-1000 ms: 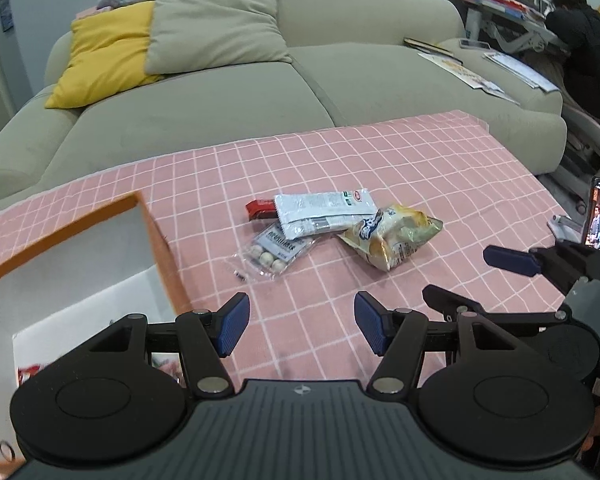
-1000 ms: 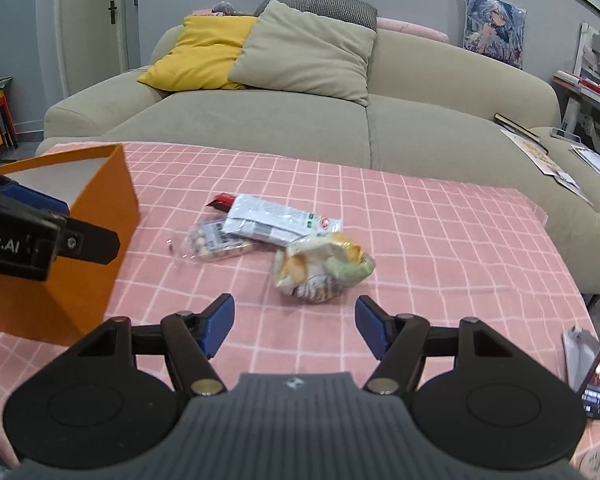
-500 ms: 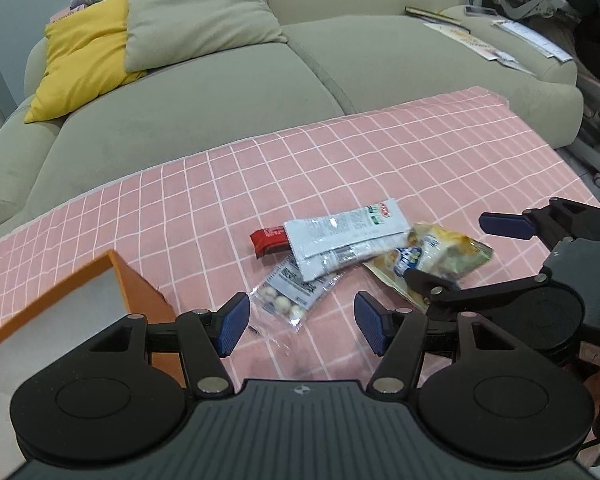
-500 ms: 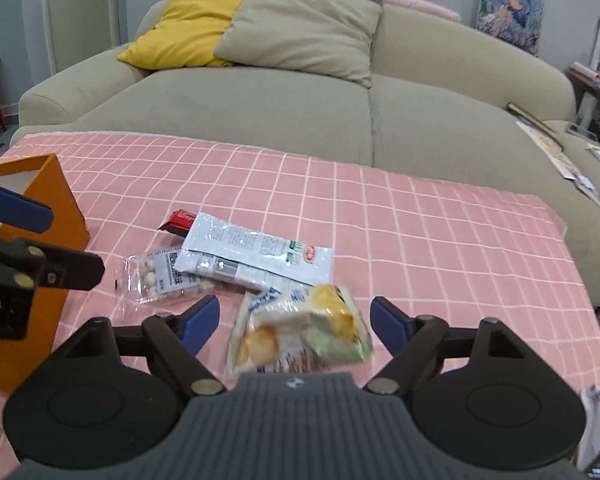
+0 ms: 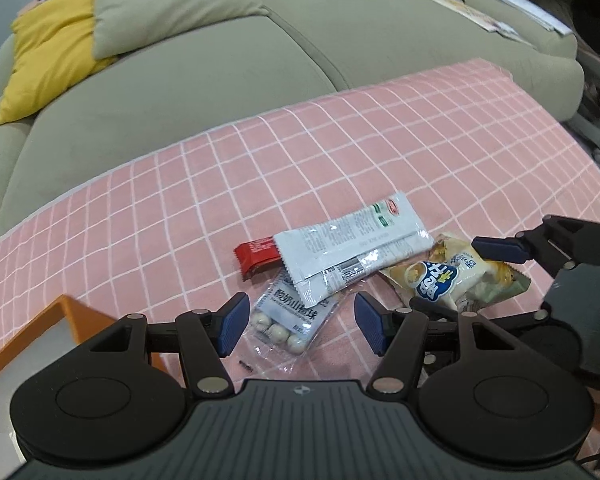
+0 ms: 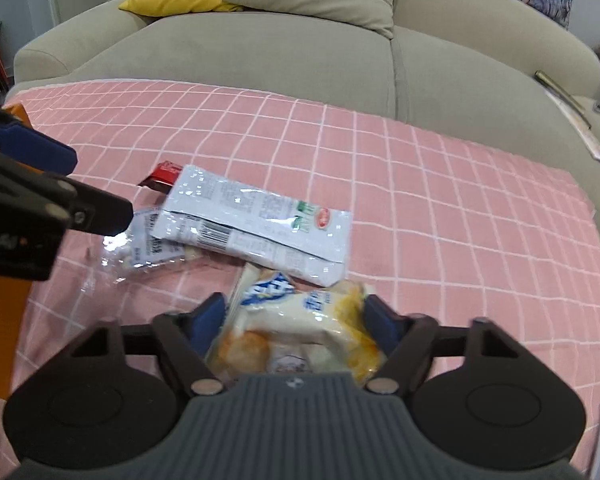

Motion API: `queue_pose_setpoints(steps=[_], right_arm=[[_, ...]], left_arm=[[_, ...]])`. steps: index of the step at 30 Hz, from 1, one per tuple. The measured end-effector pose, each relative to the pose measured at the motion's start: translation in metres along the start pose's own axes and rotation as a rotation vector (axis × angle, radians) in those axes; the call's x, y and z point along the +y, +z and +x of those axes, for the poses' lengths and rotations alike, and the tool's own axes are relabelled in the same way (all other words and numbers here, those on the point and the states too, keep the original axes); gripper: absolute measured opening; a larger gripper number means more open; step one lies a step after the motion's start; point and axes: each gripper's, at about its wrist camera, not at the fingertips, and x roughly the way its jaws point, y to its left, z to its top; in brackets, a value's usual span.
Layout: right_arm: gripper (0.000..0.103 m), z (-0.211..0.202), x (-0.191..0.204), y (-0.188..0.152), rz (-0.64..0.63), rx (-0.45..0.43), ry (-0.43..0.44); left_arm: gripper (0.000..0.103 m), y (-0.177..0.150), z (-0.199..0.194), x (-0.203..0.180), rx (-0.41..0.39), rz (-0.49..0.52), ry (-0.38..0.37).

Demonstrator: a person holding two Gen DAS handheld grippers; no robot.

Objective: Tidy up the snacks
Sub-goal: 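Grasp the blue-print chip bag with the right tool while the left tool grasps the white sausage pack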

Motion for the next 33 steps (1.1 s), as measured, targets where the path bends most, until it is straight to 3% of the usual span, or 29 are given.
queue_pose_setpoints(steps=[6,9,15,17,19,22,24,25,27,33], right_arm=[[0.051,-0.004,-0.009,-0.004,0.014,0.015,0.026],[0.047,-0.006,-0.016,-0.007,0.032,0.026,0.048],[0.048,-0.004,-0.019,-0.008,0.036,0.032,0.064],[0.048,-0.003,-0.020,-0.008,0.036,0.036,0.071],[0.048,-0.002,-0.021,-0.007,0.038,0.039,0.078],[0.049,0.000,-0.024,-0.006,0.049,0.044,0.086],[0.049,0.000,-0.025,-0.006,0.051,0.045,0.087],[0.049,0.001,-0.024,-0.006,0.049,0.045,0.085],[0.050,0.000,-0.023,-0.006,0.046,0.044,0.080],[0.048,-0.005,-0.026,-0.010,0.083,0.049,0.063]], left_arm=[[0.078,0.005,0.026,0.002,0.031,-0.015,-0.004],[0.083,0.005,0.039,0.008,0.040,-0.065,-0.054],[0.083,0.008,0.062,0.010,0.036,-0.142,-0.094],[0.076,0.010,0.064,0.008,0.011,-0.148,-0.090],[0.057,0.012,0.069,0.005,0.015,-0.148,-0.089],[0.043,0.012,0.067,0.002,-0.010,-0.152,-0.098],[0.018,0.011,0.065,0.001,-0.018,-0.149,-0.098],[0.000,0.012,0.066,0.000,-0.010,-0.152,-0.092],[0.000,0.011,0.068,0.000,0.033,-0.176,-0.085],[0.000,-0.002,0.051,-0.004,0.027,-0.202,-0.114]])
